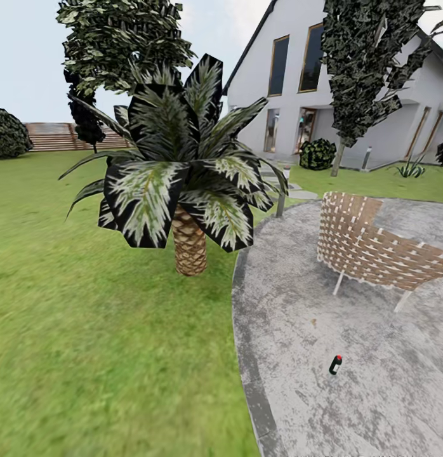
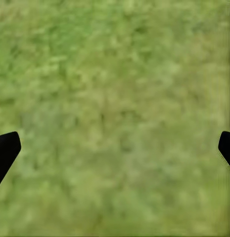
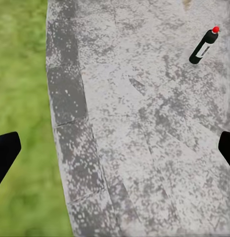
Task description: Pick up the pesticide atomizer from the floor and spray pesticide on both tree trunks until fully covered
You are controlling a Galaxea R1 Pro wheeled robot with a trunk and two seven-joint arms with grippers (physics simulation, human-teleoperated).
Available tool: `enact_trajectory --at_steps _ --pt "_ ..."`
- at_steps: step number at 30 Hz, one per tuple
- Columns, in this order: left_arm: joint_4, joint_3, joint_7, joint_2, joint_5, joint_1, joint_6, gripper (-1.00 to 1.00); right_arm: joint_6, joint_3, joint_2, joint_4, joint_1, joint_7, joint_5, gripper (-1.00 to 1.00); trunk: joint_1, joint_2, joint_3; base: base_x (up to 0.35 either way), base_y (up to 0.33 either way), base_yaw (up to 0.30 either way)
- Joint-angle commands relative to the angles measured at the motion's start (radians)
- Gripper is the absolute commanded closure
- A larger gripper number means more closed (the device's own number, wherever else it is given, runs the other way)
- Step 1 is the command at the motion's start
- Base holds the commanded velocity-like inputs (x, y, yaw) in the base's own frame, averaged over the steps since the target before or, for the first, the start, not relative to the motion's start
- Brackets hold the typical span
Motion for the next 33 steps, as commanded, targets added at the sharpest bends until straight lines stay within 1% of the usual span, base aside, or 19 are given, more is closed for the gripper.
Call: enact_trajectory --at_steps 1,6,14,29,33 --pt "0.0 0.0 0.0 0.0 0.0 0.0 0.0 -1.0 0.0 0.0 0.0 0.0 0.0 0.0 0.0 -1.0 0.0 0.0 0.001 0.154 0.108 -0.223" --pt "0.0 0.001 0.0 0.0 0.0 0.0 0.0 -1.0 0.0 -0.001 0.0 0.0 0.0 0.0 0.0 -1.0 0.0 0.0 0.006 0.214 0.176 -0.235" --pt "0.0 0.0 0.0 -0.002 0.002 0.0 0.0 -1.0 0.0 -0.001 0.0 0.0 0.0 0.0 0.0 -1.0 0.0 0.0 0.013 0.075 0.054 -0.248" --pt "0.0 0.0 0.0 -0.001 0.002 0.0 0.0 -1.0 0.0 -0.001 0.0 0.0 0.0 0.0 0.0 -1.0 0.0 0.0 0.025 0.249 0.229 -0.269" --pt "0.0 0.0 0.0 -0.001 0.002 0.0 0.0 -1.0 0.0 -0.001 0.0 0.0 0.0 0.0 0.0 -1.0 0.0 0.0 0.027 0.172 0.228 -0.282"
